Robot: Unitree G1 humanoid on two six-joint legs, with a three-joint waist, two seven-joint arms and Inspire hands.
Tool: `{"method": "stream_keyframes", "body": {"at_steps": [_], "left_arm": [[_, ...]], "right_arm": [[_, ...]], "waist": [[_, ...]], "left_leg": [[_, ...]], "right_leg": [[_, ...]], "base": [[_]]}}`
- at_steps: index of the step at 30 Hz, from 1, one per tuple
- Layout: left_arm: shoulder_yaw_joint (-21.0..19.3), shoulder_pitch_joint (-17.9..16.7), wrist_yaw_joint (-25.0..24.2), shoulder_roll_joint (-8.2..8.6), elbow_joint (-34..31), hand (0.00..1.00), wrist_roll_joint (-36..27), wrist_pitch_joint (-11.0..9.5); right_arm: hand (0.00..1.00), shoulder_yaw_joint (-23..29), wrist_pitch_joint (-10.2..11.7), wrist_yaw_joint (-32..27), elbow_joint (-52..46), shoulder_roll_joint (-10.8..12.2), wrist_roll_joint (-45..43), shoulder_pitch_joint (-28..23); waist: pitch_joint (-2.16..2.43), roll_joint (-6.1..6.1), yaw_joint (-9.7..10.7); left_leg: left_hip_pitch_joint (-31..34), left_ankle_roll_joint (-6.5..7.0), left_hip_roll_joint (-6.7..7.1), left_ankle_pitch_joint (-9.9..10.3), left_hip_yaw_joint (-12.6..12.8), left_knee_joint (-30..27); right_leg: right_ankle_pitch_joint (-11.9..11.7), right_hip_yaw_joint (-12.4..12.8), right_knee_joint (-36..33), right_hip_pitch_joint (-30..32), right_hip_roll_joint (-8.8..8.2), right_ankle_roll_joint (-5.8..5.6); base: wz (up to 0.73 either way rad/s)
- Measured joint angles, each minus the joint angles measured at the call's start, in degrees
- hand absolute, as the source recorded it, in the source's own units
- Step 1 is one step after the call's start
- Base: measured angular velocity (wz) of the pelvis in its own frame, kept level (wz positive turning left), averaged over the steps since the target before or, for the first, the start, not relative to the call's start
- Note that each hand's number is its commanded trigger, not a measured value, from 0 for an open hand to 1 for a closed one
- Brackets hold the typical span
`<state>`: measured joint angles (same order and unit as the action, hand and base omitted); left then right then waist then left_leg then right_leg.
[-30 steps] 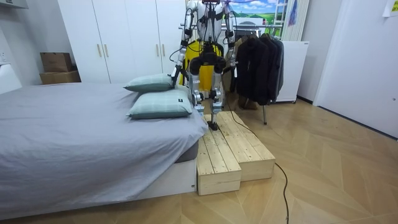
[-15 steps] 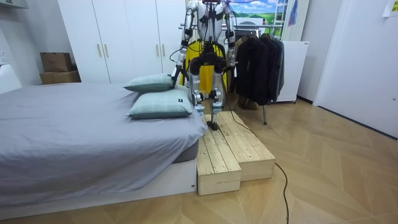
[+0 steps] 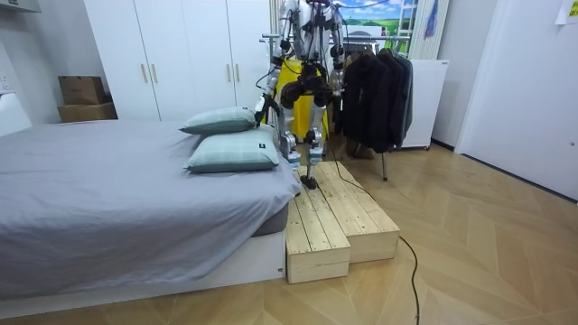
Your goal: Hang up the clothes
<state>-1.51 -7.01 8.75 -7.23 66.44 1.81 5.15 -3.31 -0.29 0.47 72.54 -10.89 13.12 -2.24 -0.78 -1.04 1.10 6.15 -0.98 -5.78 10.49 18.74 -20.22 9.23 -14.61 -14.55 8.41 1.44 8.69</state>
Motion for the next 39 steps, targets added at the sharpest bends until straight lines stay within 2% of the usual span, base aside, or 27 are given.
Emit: {"method": "stream_keyframes", "body": {"at_steps": [2,3,4,5,6,8,9,11,13,14,15,16,17,18,20,21,22,23,25,28,29,31,33,34,35,37,39], "left_arm": [[1.25,0.52,-1.43,-1.13,-0.01,0.00,0.04,-0.16],[1.27,0.34,-1.87,-1.26,0.00,0.00,0.12,-0.17],[1.72,-0.22,-2.56,-1.51,0.03,0.00,0.13,-0.17],[1.84,-0.69,-3.34,-1.64,0.20,0.00,0.15,-0.17],[1.89,-0.91,-3.66,-1.65,0.27,0.00,0.15,-0.17],[1.96,-2.02,-4.51,-1.60,0.18,0.00,0.08,-0.22],[2.05,-2.13,-4.57,-1.59,0.17,0.00,0.08,-0.22],[2.01,-2.10,-4.41,-1.56,-0.04,0.00,0.18,-0.21],[1.57,-2.05,-4.14,-1.65,-0.06,0.00,0.11,-0.28],[1.61,-2.16,-3.98,-1.67,-0.06,0.00,0.08,-0.45],[1.61,-2.18,-3.95,-1.66,-0.05,0.00,0.14,-0.46],[1.70,-2.20,-4.02,-1.57,-0.02,0.00,0.37,-0.43],[1.72,-2.17,-3.87,-1.58,0.03,0.00,0.33,-0.44],[1.72,-2.20,-3.78,-1.71,0.12,0.00,0.33,-0.43],[1.71,-2.47,-2.93,-2.15,0.19,0.00,0.49,-0.34],[1.71,-2.45,-2.84,-2.13,0.16,0.00,0.50,-0.37],[1.70,-2.46,-2.80,-2.09,0.22,0.00,0.34,-0.42],[1.63,-2.56,-2.83,-2.10,0.32,0.00,0.24,-0.55],[1.24,-2.58,-2.97,-2.10,0.52,0.00,0.10,-0.81],[-0.13,-2.86,-3.36,-1.96,0.46,0.00,0.13,-1.59],[-0.63,-2.93,-3.31,-1.97,0.43,0.00,0.12,-1.81],[-0.65,-3.77,-3.29,-1.97,0.03,0.00,0.05,-2.01],[-0.66,-4.10,-3.27,-1.98,0.10,0.00,0.02,-1.99],[-0.64,-4.14,-3.28,-1.89,0.12,0.00,0.03,-1.99],[-0.66,-4.18,-3.26,-1.89,0.15,0.00,0.04,-1.90],[-0.71,-4.63,-3.04,-2.02,0.27,0.00,0.01,-1.55],[-0.66,-5.43,-2.76,-2.01,0.49,0.00,0.05,-1.30]], "right_arm": [[0.00,0.19,-0.74,-0.66,-0.09,-0.17,-0.62,-0.24],[0.00,0.33,-1.04,-0.67,-0.09,-0.20,-1.13,-0.25],[0.00,0.88,-1.16,-0.75,-0.06,-0.34,-2.14,-0.41],[0.00,1.29,-1.23,-1.07,-0.06,-0.59,-2.92,-0.73],[0.00,1.52,-1.30,-1.10,-0.08,-0.59,-3.32,-0.97],[0.00,2.40,-2.07,-1.22,-0.26,-1.09,-3.96,-1.29],[0.00,2.40,-2.22,-1.38,-0.28,-1.19,-4.28,-1.29],[0.00,2.40,-2.28,-1.77,-0.20,-1.02,-4.66,-1.30],[0.00,2.52,-2.28,-1.80,-0.10,-0.72,-4.43,-1.35],[0.00,2.53,-2.27,-1.87,-0.11,-0.72,-3.99,-1.57],[0.00,2.48,-2.27,-2.08,-0.11,-0.75,-3.90,-1.72],[0.00,2.48,-2.29,-2.64,-0.11,-0.82,-3.36,-2.20],[0.00,2.61,-2.28,-3.03,-0.09,-0.81,-1.22,-2.47],[0.00,2.68,-2.28,-2.99,-0.09,-0.71,-0.11,-2.63],[0.00,3.62,-2.27,-2.83,-0.08,0.10,2.47,-4.33],[0.00,3.87,-2.27,-2.82,-0.07,0.27,2.63,-4.85],[0.00,4.73,-2.34,-2.81,-0.09,0.63,2.52,-5.59],[0.00,4.86,-2.42,-2.80,0.02,0.90,2.16,-5.93],[0.00,6.48,-3.03,-2.83,0.27,1.28,2.00,-5.96],[0.00,7.10,-3.54,-3.26,-0.22,1.55,2.03,-5.90],[0.00,7.11,-3.63,-3.64,-0.52,1.71,2.01,-6.06],[0.00,7.13,-4.35,-4.08,-1.91,1.75,1.83,-6.02],[0.00,7.12,-4.50,-4.25,-2.91,1.78,1.68,-6.01],[0.00,7.11,-4.49,-4.30,-3.00,1.83,1.65,-5.75],[0.00,7.00,-4.40,-4.36,-3.16,2.06,1.42,-5.71],[0.00,6.89,-4.31,-4.34,-3.18,2.74,0.00,-5.53],[0.00,6.87,-4.17,-4.35,-3.18,2.89,-1.36,-4.54]], "waist": [[0.16,-0.74,0.38],[0.18,-0.77,0.38],[0.08,-0.73,0.56],[-0.01,-0.71,0.71],[-0.01,-0.78,0.98],[-0.07,-0.60,1.31],[-0.07,-0.58,1.30],[0.11,-0.43,0.99],[-0.01,0.52,1.01],[0.18,0.93,0.79],[0.29,1.28,0.63],[0.87,1.14,0.42],[1.02,0.89,0.99],[1.04,1.04,1.70],[1.02,1.72,4.01],[1.04,1.77,4.12],[1.03,1.79,4.35],[1.03,1.86,4.83],[1.03,2.10,5.03],[0.95,1.96,4.80],[0.89,1.93,4.74],[0.94,2.05,4.68],[0.98,2.26,4.64],[0.96,2.30,4.33],[1.00,2.30,3.37],[1.00,2.48,1.99],[1.00,2.50,1.53]], "left_leg": [[-0.62,0.15,-2.84,2.95,6.15,-5.80],[-1.07,0.29,-3.28,3.40,7.46,-6.98],[-2.60,0.43,-3.85,3.99,9.71,-8.53],[-4.29,0.51,-3.93,4.56,11.20,-8.80],[-4.97,0.60,-3.83,4.88,11.28,-8.77],[-8.25,-0.02,-3.27,6.06,13.39,-6.50],[-8.87,-0.22,-3.18,6.42,13.84,-5.39],[-9.92,-0.37,-2.00,7.18,14.09,0.74],[-10.00,-0.43,-0.73,7.15,12.27,3.46],[-9.88,-0.51,0.03,7.18,11.40,4.98],[-9.82,-0.48,0.11,7.19,10.76,5.58],[-9.79,0.06,0.24,6.85,10.18,6.65],[-9.71,0.48,0.10,6.48,9.34,7.26],[-9.72,0.53,0.09,6.11,8.94,7.52],[-9.77,0.10,0.40,3.11,6.66,8.21],[-9.74,0.32,0.63,2.97,5.78,8.28],[-9.80,0.65,0.89,2.77,4.26,8.29],[-9.87,1.05,1.27,2.52,2.71,8.44],[-9.88,1.53,1.98,2.27,1.14,8.52],[-9.79,2.50,2.67,2.19,-1.20,8.75],[-9.78,2.74,3.04,2.18,-2.27,8.75],[-9.79,3.17,3.66,2.04,-3.55,8.74],[-9.82,3.63,4.35,2.05,-4.93,8.78],[-9.82,3.95,4.67,1.94,-5.45,8.84],[-9.86,4.12,4.86,2.01,-5.67,8.86],[-9.86,4.23,5.04,2.10,-5.65,8.96],[-9.87,4.45,5.20,2.26,-6.01,8.95]], "right_leg": [[1.38,-6.61,-0.05,-0.60,-0.85,-0.34],[1.59,-8.09,-0.10,-0.85,-1.16,-0.33],[2.14,-11.22,-0.13,-1.67,-1.94,-0.39],[2.76,-14.54,-0.18,-2.59,-2.64,-0.60],[3.04,-16.38,-0.22,-3.04,-3.00,-0.75],[4.00,-21.45,-1.20,-3.42,-3.93,-1.65],[4.13,-22.68,-1.36,-3.37,-4.02,-1.71],[4.22,-26.77,-1.77,-3.20,-4.49,-1.74],[4.24,-29.06,-2.53,-3.21,-5.67,-1.75],[4.10,-29.81,-2.98,-3.38,-6.38,-1.97],[4.04,-30.00,-3.36,-3.31,-6.81,-2.08],[3.08,-30.23,-3.65,-3.28,-7.10,-3.03],[2.19,-29.43,-4.13,-3.30,-7.39,-4.34],[1.99,-28.63,-4.20,-3.37,-7.49,-4.57],[1.90,-25.00,-4.15,-4.29,-7.41,-4.59],[1.91,-24.27,-4.08,-4.59,-7.37,-4.76],[1.84,-21.63,-4.14,-5.08,-7.06,-6.09],[1.72,-17.36,-3.92,-5.43,-6.17,-7.10],[1.95,-12.23,-2.54,-6.25,-5.05,-7.65],[1.24,-9.32,-0.37,-7.82,-4.00,-8.72],[1.07,-7.69,0.42,-8.47,-3.56,-8.62],[0.95,-7.21,1.06,-9.19,-3.53,-8.45],[0.43,-5.62,1.90,-9.92,-3.38,-7.56],[-0.14,-4.60,2.58,-10.37,-3.25,-6.59],[-0.26,-3.06,3.00,-10.57,-2.91,-6.39],[-0.40,-2.88,3.43,-10.67,-2.93,-6.67],[-0.57,-2.95,4.08,-11.07,-2.91,-7.02]], "base": [[1.50],[1.46],[1.51],[1.55],[1.59],[1.45],[1.19],[0.95],[0.63],[0.45],[0.28],[0.36],[0.47],[0.83],[0.96],[0.84],[0.80],[0.79],[0.60],[0.44],[0.48],[0.36],[0.40],[0.32],[0.18],[0.00],[0.07]]}}
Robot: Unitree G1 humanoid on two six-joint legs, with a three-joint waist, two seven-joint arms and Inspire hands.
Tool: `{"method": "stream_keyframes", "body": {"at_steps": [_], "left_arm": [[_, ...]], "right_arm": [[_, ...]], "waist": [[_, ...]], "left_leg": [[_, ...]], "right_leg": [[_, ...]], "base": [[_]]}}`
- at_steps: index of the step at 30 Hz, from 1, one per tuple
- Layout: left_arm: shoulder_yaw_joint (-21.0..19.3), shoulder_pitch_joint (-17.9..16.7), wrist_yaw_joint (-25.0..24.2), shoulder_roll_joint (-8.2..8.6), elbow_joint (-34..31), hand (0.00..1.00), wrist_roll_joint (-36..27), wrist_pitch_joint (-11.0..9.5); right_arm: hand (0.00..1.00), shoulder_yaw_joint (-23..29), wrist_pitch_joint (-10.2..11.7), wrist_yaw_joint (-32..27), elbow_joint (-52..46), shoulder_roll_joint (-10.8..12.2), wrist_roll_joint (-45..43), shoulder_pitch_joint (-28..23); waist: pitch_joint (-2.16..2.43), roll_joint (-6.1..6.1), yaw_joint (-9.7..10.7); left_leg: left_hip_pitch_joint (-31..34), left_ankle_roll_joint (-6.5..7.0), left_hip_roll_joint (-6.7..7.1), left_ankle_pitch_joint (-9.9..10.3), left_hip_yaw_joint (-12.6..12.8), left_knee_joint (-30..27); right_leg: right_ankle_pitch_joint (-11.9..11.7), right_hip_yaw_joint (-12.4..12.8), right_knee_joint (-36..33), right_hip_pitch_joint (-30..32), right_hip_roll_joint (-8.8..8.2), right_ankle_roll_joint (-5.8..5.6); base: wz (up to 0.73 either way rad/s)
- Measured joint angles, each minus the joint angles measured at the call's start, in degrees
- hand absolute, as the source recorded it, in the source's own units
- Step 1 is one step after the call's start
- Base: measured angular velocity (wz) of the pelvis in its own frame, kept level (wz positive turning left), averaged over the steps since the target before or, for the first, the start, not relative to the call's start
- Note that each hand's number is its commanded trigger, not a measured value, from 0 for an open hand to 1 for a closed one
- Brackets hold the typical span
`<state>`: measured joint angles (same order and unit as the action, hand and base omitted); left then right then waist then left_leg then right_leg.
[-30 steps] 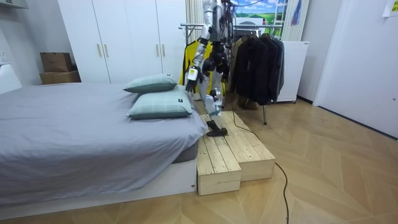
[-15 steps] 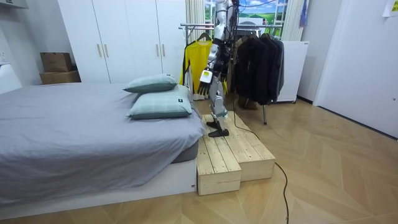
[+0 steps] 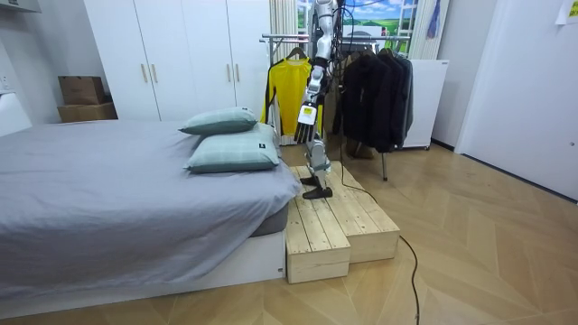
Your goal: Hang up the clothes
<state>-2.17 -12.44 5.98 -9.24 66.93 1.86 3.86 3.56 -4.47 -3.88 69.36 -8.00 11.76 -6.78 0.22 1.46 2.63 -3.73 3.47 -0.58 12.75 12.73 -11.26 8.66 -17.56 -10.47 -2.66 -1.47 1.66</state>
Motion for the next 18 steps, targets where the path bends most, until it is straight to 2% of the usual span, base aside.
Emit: {"method": "stream_keyframes", "body": {"at_steps": [3,5,8,13,18], "left_arm": [[-0.04,-1.19,0.15,-0.01,-0.04,0.00,0.57,0.50],[-0.01,-1.56,0.14,-0.02,-0.09,0.00,0.70,0.92],[0.12,-1.61,0.06,-0.01,-0.06,0.00,1.24,1.17],[0.09,-1.59,-0.07,0.82,-0.05,0.00,4.04,1.39],[0.16,-1.19,-0.79,1.91,-0.05,0.00,7.90,2.57]], "right_arm": [[0.00,-0.02,0.15,0.00,0.03,0.16,-2.94,0.31],[0.00,-0.02,0.25,0.01,0.04,0.50,-3.67,0.64],[0.00,-0.13,0.93,0.85,0.66,0.99,-3.81,0.91],[0.00,-0.60,1.50,3.30,3.06,0.87,-2.43,1.68],[0.00,-2.38,2.01,5.16,4.65,0.42,-0.24,1.63]], "waist": [[0.01,0.19,0.00],[-0.41,0.66,0.11],[-0.76,1.04,0.01],[-0.81,0.99,-0.28],[-0.81,0.97,-1.22]], "left_leg": [[-0.03,0.26,0.31,0.41,-1.37,-0.09],[-0.12,0.39,0.43,0.57,-2.35,-0.10],[-0.06,0.36,0.50,0.68,-3.72,-0.11],[0.18,0.26,0.74,0.70,-5.71,-0.19],[0.42,0.15,1.00,0.64,-7.10,-0.34]], "right_leg": [[0.33,0.34,0.13,-0.57,-0.20,-0.57],[0.47,1.56,0.25,-1.06,-0.22,-0.81],[0.44,3.25,0.80,-1.66,0.03,-0.89],[0.59,3.35,1.45,-2.40,0.14,-1.14],[0.62,3.13,2.04,-2.89,0.17,-1.17]], "base": [[0.23],[0.25],[0.23],[0.21],[0.11]]}}
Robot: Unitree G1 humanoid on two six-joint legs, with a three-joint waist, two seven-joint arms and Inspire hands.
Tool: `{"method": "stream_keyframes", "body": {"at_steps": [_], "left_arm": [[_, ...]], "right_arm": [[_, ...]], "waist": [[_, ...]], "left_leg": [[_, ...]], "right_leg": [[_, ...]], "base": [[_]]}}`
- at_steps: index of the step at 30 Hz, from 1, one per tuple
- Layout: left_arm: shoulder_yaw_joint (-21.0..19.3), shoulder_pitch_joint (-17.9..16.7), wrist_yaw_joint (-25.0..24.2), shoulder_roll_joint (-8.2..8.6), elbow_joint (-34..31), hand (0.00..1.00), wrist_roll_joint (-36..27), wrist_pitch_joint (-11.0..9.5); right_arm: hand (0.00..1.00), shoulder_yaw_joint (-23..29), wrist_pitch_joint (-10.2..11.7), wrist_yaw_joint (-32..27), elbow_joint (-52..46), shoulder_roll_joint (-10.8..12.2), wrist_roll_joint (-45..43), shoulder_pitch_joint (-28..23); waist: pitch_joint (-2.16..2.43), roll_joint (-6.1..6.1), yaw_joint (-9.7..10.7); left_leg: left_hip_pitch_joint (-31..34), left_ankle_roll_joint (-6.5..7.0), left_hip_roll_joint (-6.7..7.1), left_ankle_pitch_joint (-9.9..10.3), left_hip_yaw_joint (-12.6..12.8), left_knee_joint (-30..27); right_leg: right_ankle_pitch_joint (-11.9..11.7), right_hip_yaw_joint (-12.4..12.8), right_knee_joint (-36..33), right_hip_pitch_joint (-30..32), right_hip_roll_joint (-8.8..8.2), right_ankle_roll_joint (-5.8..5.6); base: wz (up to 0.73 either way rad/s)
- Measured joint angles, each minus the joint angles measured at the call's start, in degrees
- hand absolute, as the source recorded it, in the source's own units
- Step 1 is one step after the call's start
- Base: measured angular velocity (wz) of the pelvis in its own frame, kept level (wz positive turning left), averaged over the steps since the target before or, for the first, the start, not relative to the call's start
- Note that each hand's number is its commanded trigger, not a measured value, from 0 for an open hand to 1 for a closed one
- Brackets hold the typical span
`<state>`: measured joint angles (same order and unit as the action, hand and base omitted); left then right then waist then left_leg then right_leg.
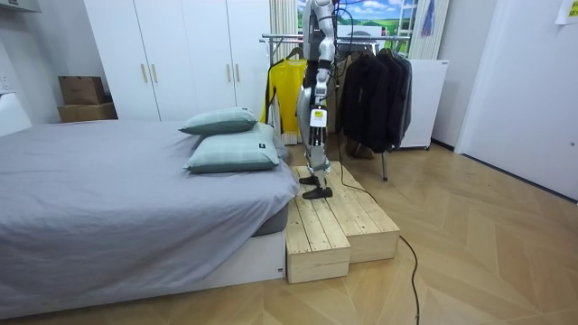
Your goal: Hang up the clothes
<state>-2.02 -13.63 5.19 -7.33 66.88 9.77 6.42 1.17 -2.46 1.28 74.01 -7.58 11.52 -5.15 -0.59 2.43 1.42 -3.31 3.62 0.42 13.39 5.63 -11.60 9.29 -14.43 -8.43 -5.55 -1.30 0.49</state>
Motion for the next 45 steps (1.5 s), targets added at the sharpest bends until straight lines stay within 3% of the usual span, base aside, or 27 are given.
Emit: {"method": "stream_keyframes", "body": {"at_steps": [15,22,31,45], "left_arm": [[-0.02,1.34,-5.84,0.12,0.00,0.00,1.31,3.52],[0.11,2.62,-7.04,-0.02,0.03,0.00,2.34,4.54],[0.48,3.19,-6.88,-0.33,-0.06,0.00,3.63,4.91],[1.19,4.40,-6.61,-0.40,-0.03,0.00,4.98,4.94]], "right_arm": [[0.00,0.08,-0.09,0.87,-0.25,-0.94,1.45,-0.52],[0.00,0.04,-0.21,0.85,-0.21,-0.84,1.53,-0.67],[0.00,0.04,-0.21,0.38,-0.01,-0.67,2.42,-0.61],[0.00,0.04,-0.82,-0.63,0.34,-0.58,2.36,-0.60]], "waist": [[0.06,-1.41,-0.01],[-0.16,-0.97,0.25],[0.07,-1.18,1.46],[0.07,-1.34,1.64]], "left_leg": [[1.07,0.00,0.26,0.05,-1.76,-1.15],[0.69,-0.01,0.29,0.06,-1.71,-1.33],[0.69,0.00,0.31,0.07,-1.35,-1.25],[0.62,-0.08,0.27,0.15,-1.04,-1.06]], "right_leg": [[0.00,0.73,0.55,-0.43,0.42,0.00],[0.04,0.64,0.66,-0.91,0.34,0.03],[0.46,0.89,0.79,-0.81,0.31,0.01],[0.43,1.47,0.51,-0.48,0.40,0.03]], "base": [[0.07],[0.00],[-0.01],[-0.02]]}}
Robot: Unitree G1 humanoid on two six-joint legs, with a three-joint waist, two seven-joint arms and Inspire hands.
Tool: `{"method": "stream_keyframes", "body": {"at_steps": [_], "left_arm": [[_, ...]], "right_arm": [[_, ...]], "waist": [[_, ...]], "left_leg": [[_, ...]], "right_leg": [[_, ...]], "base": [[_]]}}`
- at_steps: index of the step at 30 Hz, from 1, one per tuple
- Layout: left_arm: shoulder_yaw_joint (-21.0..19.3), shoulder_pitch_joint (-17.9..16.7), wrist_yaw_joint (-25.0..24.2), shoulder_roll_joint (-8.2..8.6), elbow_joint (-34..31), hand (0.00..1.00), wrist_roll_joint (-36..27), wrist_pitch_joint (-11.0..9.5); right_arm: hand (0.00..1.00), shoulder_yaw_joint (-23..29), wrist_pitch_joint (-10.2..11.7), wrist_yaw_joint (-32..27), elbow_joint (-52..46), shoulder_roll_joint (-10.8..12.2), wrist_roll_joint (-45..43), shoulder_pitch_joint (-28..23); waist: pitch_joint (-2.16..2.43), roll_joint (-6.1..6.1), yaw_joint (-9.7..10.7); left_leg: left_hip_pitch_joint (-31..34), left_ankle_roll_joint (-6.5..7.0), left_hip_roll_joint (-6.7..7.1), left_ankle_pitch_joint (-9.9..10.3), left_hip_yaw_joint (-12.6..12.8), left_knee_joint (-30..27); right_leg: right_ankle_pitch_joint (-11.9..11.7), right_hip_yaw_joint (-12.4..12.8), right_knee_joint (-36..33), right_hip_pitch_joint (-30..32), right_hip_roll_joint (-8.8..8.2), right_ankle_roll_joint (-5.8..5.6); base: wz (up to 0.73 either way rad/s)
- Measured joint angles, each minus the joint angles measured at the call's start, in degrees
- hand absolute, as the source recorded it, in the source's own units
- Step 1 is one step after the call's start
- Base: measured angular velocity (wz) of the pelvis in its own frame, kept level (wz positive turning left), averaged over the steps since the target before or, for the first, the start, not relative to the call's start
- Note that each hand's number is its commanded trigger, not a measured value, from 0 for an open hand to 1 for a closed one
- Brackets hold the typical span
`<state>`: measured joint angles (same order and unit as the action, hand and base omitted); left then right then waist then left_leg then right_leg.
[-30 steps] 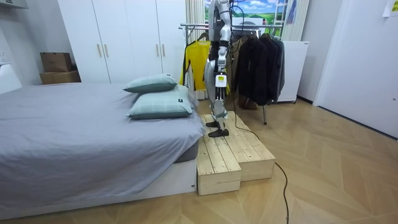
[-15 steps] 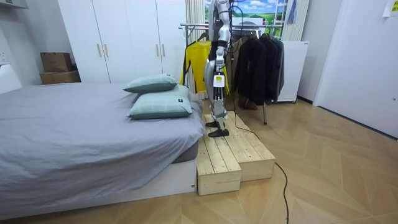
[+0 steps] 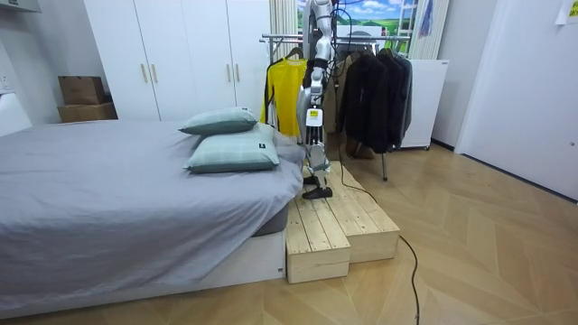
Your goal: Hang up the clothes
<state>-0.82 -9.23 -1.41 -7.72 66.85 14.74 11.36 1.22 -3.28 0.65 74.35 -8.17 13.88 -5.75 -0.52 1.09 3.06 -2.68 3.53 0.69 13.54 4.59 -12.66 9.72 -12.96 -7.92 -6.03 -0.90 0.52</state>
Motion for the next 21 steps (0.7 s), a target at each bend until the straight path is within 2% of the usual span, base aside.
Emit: {"method": "stream_keyframes", "body": {"at_steps": [21], "left_arm": [[1.22,0.04,0.71,-0.02,0.00,0.00,0.00,-0.02]], "right_arm": [[0.00,-0.04,-0.46,-0.36,-0.09,0.04,0.31,0.07]], "waist": [[0.04,-0.17,-0.02]], "left_leg": [[0.02,-0.01,-0.03,0.01,0.00,-0.01]], "right_leg": [[-0.01,0.03,-0.26,0.11,0.03,0.01]], "base": [[0.00]]}}
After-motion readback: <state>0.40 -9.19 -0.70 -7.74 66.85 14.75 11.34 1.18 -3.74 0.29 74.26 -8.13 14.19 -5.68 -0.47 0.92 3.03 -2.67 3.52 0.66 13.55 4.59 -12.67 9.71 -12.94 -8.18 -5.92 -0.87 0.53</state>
